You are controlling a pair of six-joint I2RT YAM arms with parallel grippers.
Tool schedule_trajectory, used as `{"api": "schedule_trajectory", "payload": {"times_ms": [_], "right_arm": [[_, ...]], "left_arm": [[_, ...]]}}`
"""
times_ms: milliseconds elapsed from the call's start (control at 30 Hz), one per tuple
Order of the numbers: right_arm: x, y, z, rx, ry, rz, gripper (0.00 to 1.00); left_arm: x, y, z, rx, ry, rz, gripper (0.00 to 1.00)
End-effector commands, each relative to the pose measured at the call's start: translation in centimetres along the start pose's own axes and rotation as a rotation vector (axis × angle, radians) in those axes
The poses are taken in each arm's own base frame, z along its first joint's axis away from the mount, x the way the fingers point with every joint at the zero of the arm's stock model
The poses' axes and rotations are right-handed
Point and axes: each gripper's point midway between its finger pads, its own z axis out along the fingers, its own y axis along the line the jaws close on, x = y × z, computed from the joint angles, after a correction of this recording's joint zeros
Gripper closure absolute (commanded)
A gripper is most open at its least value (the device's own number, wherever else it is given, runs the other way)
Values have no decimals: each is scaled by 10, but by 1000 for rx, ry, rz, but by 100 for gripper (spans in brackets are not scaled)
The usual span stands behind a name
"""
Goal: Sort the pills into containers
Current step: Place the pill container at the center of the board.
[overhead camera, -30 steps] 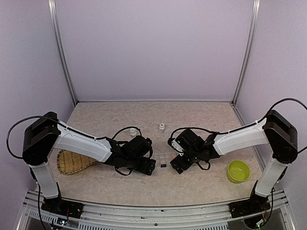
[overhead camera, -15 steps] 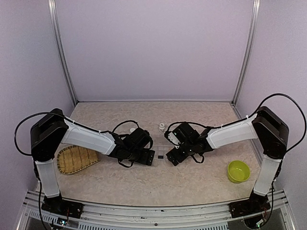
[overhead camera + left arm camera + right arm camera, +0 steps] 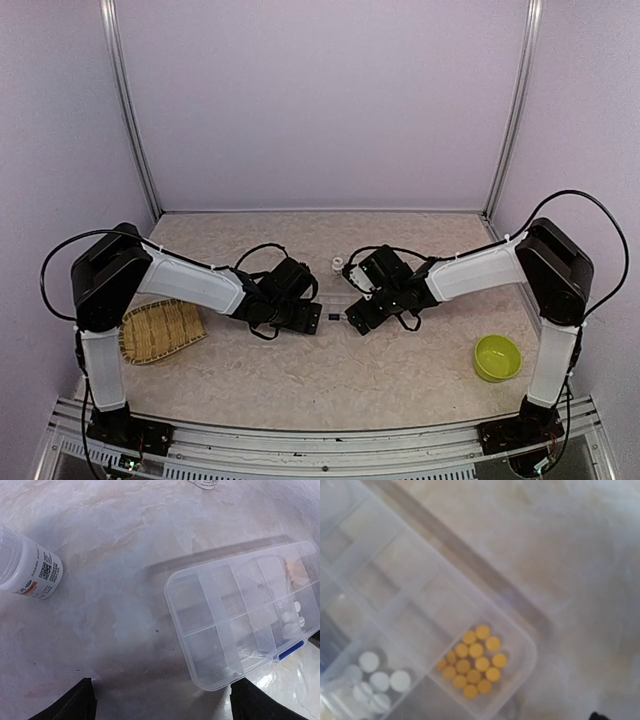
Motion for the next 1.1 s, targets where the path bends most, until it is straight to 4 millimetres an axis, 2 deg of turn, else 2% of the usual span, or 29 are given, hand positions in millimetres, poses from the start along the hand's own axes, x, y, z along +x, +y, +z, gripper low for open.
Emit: {"api": "schedule_trajectory", "payload": {"times_ms": [0,200,367,500,633,833,1067], "right_arm": [[-4,-5,4,10,4,-12,6],[-9,1,-17,-49,-25,-6,4],[-9,8,-47,-113,-68,-22,0],[-12,5,-72,-116,-101,-30,0],[-23,-5,-97,-90,-153,7,0],[-30,-36,-125,49,-248,54,0],[-34,-71,-140,71,-329,151,0]], "left_arm": [[-2,1,6,-7,3,10,10],[-7,3,-7,-2,-7,-2,9],[-14,6,-36,6,-48,-25,6],[-24,9,-64,19,-95,-42,3],[-33,14,-90,34,-141,-52,1],[-56,33,-124,-7,-230,-62,1],[-74,76,-136,-74,-287,-118,1]]}}
